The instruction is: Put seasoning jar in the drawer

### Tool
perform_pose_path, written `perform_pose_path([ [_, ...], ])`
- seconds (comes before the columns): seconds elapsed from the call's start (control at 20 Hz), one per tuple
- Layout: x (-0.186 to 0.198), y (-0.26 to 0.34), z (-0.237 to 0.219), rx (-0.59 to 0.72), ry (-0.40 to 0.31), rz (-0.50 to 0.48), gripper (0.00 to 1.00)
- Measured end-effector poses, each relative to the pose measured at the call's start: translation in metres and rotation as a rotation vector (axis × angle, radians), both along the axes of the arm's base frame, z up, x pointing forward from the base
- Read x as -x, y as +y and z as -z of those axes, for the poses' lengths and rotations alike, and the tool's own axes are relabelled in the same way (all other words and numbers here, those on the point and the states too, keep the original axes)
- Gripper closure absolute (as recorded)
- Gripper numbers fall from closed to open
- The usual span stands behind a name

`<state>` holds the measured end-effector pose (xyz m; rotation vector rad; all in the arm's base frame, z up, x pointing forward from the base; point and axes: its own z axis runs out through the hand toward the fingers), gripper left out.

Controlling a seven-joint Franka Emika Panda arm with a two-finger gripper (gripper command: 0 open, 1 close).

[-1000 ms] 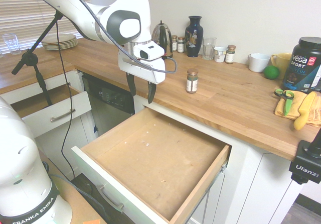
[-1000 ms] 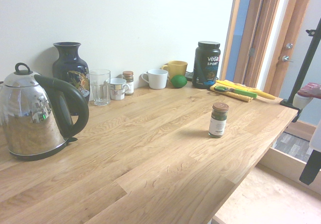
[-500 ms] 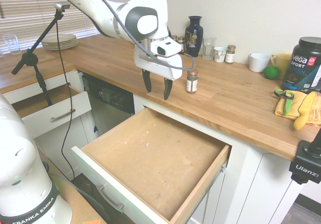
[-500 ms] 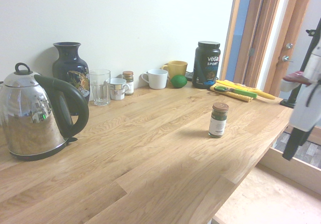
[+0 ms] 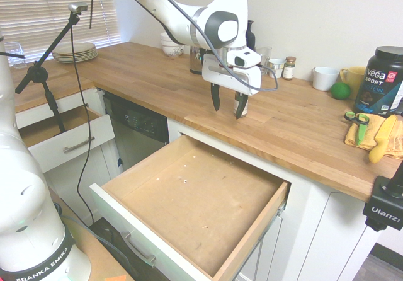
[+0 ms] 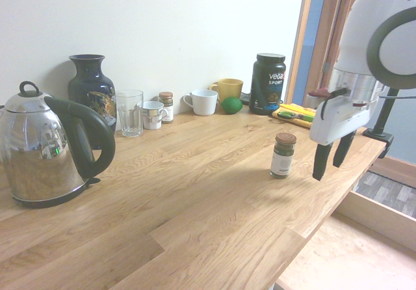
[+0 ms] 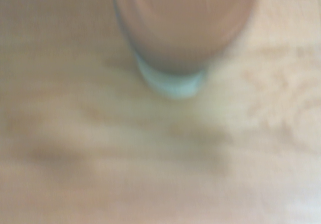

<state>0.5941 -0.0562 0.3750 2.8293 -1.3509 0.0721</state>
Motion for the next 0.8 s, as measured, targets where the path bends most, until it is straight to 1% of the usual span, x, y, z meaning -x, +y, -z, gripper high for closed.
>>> perform_pose_path([
  [0.35, -0.041, -0.002, 0.008, 0.000, 0.032, -0.001, 0.00],
  [0.6, -0.070, 0.007, 0.017, -0.005, 0.049, -0.013, 0.00],
  [0.65, -0.074, 0.009, 0.019, -0.005, 0.054, -0.015, 1.00],
  [0.8, -0.084, 0.011, 0.026, -0.004, 0.056, -0.019, 1.00],
])
